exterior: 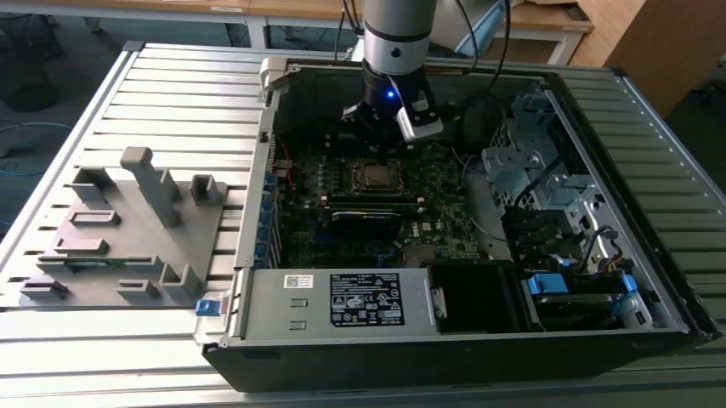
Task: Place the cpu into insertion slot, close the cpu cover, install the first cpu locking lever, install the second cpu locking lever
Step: 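Install the first cpu locking lever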
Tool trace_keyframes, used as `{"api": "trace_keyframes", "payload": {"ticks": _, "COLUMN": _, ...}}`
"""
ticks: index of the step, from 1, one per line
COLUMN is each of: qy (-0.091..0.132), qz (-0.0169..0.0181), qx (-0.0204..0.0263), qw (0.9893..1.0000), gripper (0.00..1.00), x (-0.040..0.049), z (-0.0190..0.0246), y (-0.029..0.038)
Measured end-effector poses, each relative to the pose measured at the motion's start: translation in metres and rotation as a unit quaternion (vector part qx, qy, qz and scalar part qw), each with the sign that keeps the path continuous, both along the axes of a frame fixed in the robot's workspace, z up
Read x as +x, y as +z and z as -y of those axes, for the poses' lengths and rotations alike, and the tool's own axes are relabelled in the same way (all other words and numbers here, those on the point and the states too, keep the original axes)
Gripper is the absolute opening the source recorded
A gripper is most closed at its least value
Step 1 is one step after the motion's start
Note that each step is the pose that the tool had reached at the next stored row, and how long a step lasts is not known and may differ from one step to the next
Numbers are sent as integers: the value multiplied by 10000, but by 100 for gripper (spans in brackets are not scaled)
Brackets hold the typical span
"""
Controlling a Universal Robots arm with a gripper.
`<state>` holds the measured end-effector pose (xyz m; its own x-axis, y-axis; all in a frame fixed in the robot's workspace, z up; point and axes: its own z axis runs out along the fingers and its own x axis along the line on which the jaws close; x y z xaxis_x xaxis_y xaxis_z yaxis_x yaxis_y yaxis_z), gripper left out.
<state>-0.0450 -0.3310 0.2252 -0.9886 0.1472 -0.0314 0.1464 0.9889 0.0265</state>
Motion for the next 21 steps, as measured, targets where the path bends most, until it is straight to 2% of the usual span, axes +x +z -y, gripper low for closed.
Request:
{"api": "trace_keyframes", "payload": {"ticks": 13, "qy": 0, "qz": 0, "qx": -10, "qw": 10000, "gripper": 10, "x": 6, "z": 67, "y": -1}}
{"api": "trace_keyframes", "payload": {"ticks": 19, "qy": 10, "qz": 0, "qx": -19, "qw": 10000, "gripper": 10, "x": 6, "z": 71, "y": 1}}
{"api": "trace_keyframes", "payload": {"ticks": 21, "qy": 12, "qz": 0, "qx": -18, "qw": 10000, "gripper": 10, "x": 6, "z": 71, "y": 22}}
